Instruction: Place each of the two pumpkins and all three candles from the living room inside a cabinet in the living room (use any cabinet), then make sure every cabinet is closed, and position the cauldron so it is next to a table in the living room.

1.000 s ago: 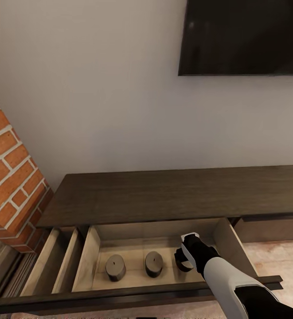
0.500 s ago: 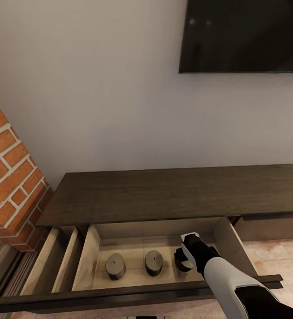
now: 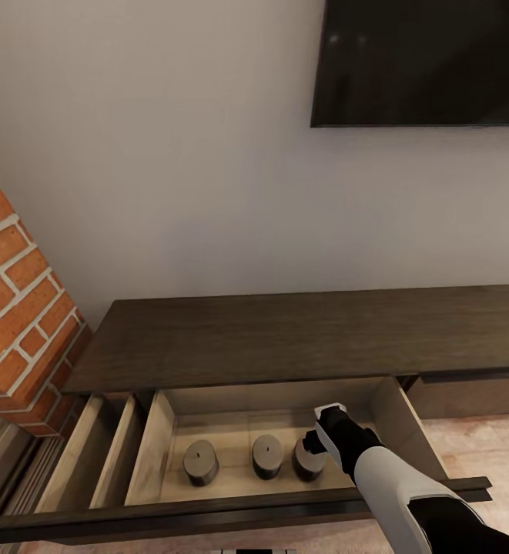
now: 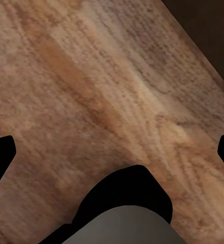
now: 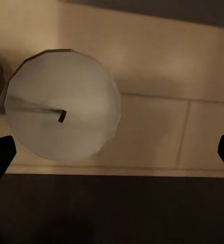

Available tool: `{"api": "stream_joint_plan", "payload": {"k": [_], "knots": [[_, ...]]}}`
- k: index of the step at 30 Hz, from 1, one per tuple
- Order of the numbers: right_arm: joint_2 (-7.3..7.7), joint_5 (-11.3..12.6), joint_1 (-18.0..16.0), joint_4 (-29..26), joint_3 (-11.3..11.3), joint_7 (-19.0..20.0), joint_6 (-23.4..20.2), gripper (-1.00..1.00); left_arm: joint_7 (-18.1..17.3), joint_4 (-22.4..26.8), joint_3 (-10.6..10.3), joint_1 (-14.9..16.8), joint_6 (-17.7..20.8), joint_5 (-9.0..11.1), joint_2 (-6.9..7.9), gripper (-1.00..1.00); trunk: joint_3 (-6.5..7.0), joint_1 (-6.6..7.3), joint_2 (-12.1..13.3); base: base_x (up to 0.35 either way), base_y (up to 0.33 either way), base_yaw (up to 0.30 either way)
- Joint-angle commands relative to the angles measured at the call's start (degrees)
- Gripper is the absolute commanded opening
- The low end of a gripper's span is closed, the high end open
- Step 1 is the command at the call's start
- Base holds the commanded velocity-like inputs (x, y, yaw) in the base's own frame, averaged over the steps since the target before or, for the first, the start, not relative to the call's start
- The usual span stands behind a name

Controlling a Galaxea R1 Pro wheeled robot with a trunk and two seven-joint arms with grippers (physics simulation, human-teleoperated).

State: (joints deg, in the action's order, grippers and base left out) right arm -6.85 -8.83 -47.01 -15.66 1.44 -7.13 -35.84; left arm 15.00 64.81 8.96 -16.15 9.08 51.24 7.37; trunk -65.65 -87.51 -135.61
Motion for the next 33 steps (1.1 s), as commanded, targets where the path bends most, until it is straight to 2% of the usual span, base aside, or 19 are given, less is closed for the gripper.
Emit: {"api": "stream_joint_plan", "payload": {"k": [1, 7, 9, 15, 16, 21, 33], "knots": [[-0.01, -0.31, -0.01, -0.07, 0.14, 0.01, -0.33, 1.00, 0.29, 0.15, 0.01, -0.02, 0.24, 0.44, 0.01, 1.00, -0.04, 0.01, -0.02, 0.000, 0.000, 0.000], [0.04, -0.36, 0.01, -0.57, 0.14, 0.07, -0.12, 1.00, 0.24, 0.15, -0.04, -0.02, 0.24, 0.44, 0.01, 1.00, -0.04, 0.01, -0.02, 0.000, 0.000, 0.000], [0.14, -0.37, 0.26, -2.36, 0.08, 0.35, -0.19, 1.00, 0.22, 0.15, -0.06, -0.02, 0.24, 0.44, 0.00, 1.00, -0.04, 0.01, -0.02, 0.000, 0.000, 0.000], [0.39, -0.34, 1.41, -11.37, -0.01, 1.12, -1.62, 1.00, 0.21, 0.15, -0.07, -0.02, 0.21, 0.44, 0.01, 1.00, -0.04, 0.01, -0.02, 0.000, 0.000, 0.000], [0.47, -0.33, 2.20, -14.30, -0.03, 1.23, -3.33, 1.00, 0.21, 0.15, -0.08, -0.02, 0.20, 0.44, 0.01, 1.00, -0.04, 0.01, -0.02, 0.000, 0.000, 0.000], [0.54, -0.31, 3.61, -19.45, -0.03, 1.42, -7.99, 1.00, 0.21, 0.03, -0.08, -0.02, 0.21, 0.44, 0.01, 1.00, -0.04, 0.01, -0.02, 0.000, 0.000, 0.000], [0.59, -0.31, 4.18, -21.35, -0.03, 1.50, -10.27, 1.00, 0.21, -0.03, -0.08, -0.02, 0.22, 0.44, 0.01, 1.00, -0.04, 0.01, -0.02, 0.000, 0.000, 0.000]]}}
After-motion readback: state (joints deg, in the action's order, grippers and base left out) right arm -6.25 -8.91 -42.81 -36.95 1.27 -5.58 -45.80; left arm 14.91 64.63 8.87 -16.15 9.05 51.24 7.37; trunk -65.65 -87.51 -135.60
